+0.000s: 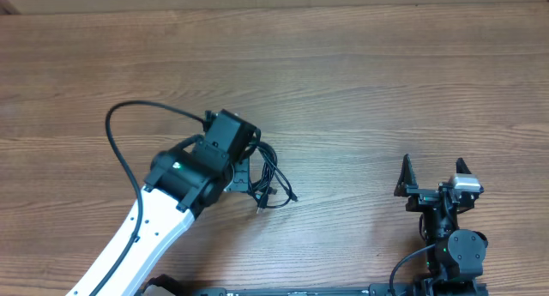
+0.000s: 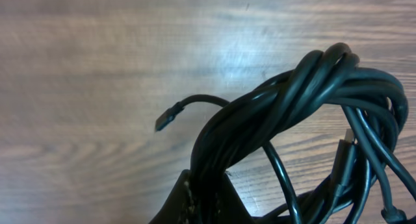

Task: Untangle cables

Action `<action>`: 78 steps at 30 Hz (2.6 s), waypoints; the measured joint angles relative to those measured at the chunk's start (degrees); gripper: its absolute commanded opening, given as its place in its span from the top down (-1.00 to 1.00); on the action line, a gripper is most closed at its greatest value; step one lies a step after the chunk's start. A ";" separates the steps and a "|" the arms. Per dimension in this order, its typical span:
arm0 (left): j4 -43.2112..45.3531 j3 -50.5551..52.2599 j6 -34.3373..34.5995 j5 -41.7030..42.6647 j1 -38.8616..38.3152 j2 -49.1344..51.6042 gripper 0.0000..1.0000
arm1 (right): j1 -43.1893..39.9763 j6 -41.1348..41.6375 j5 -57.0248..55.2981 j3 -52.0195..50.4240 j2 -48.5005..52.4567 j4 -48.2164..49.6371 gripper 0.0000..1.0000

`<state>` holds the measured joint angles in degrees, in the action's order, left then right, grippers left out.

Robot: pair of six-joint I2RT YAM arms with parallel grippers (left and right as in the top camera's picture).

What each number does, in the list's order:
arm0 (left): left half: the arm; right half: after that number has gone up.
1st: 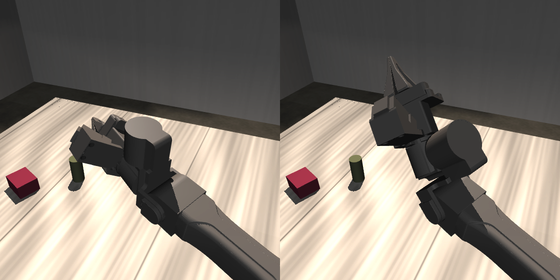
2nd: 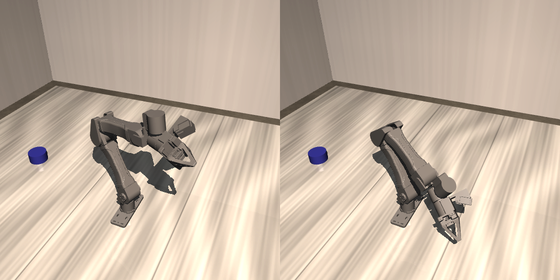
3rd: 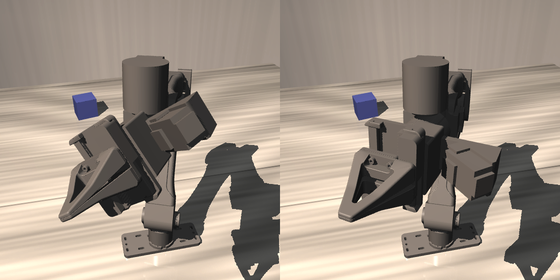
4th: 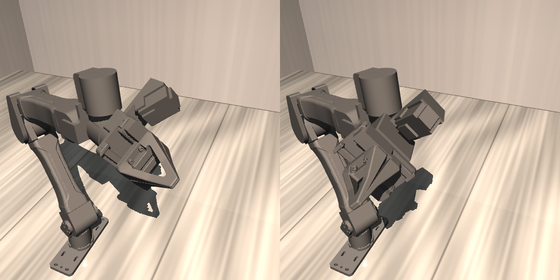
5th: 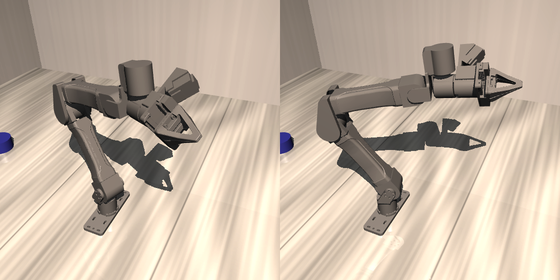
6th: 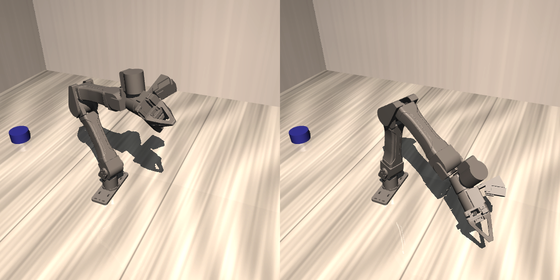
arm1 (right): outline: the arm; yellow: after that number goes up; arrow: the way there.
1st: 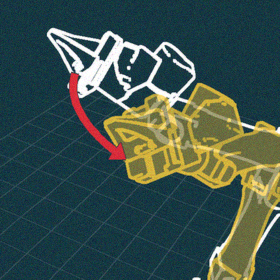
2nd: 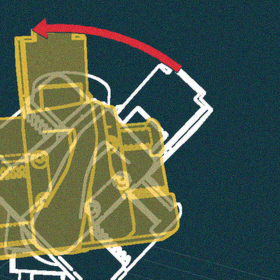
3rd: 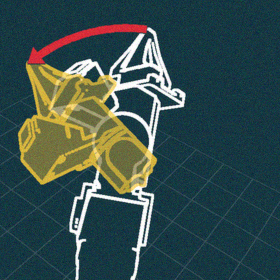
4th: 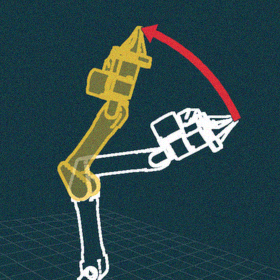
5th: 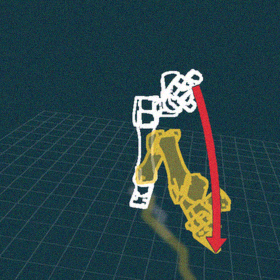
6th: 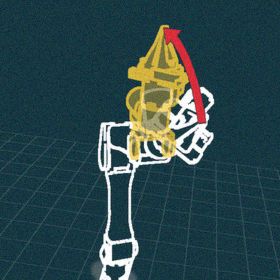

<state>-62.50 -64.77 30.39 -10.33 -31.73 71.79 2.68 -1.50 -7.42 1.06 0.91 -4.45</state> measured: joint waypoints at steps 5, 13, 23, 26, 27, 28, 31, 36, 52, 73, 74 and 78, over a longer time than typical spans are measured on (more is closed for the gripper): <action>2.80 5.53 3.37 4.72 0.00 0.15 0.91 | 0.00 -0.04 0.04 0.00 0.00 -0.04 -1.00; 8.20 6.03 4.55 8.04 0.00 0.33 0.92 | 0.00 0.00 0.02 0.00 0.00 -0.04 -1.00; 8.81 6.03 4.68 9.18 -0.68 0.33 0.92 | 0.00 -0.02 0.02 0.00 0.00 -0.02 -1.00; 8.85 6.03 4.68 9.33 -1.75 0.33 0.92 | -0.02 0.00 0.00 0.00 0.00 -0.02 -1.00; 8.87 6.03 4.68 9.35 -2.21 0.33 0.92 | 0.00 0.02 0.00 0.00 0.00 -0.02 -1.00; 8.92 6.03 4.70 9.49 -2.58 0.33 0.92 | 0.00 0.00 0.02 0.00 0.00 -0.02 -1.00; 8.94 6.03 4.72 9.60 -3.54 0.33 0.92 | 0.00 -0.02 0.02 0.00 0.00 -0.02 -1.00; 8.94 6.03 5.29 9.73 -3.56 0.33 0.92 | 0.00 -0.02 0.02 0.00 0.00 0.02 -1.00; 9.46 6.03 5.31 9.73 -3.56 0.33 0.92 | 0.00 21.70 13.29 0.00 0.07 0.33 -1.00; 12.20 6.03 -18.91 16.72 -3.56 0.33 0.91 | 0.00 50.88 38.14 6.91 5.44 -14.78 -0.99; 12.61 6.03 -20.46 17.11 -3.56 0.33 0.91 | 0.00 50.31 38.60 9.18 6.64 -17.31 -0.99; 15.02 6.03 -27.39 17.88 -3.56 0.33 0.91 | 0.00 48.76 48.39 19.65 14.40 -18.93 -0.99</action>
<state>-47.48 -58.74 3.01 7.55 -35.29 72.12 2.68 47.27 40.97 20.71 15.31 -23.38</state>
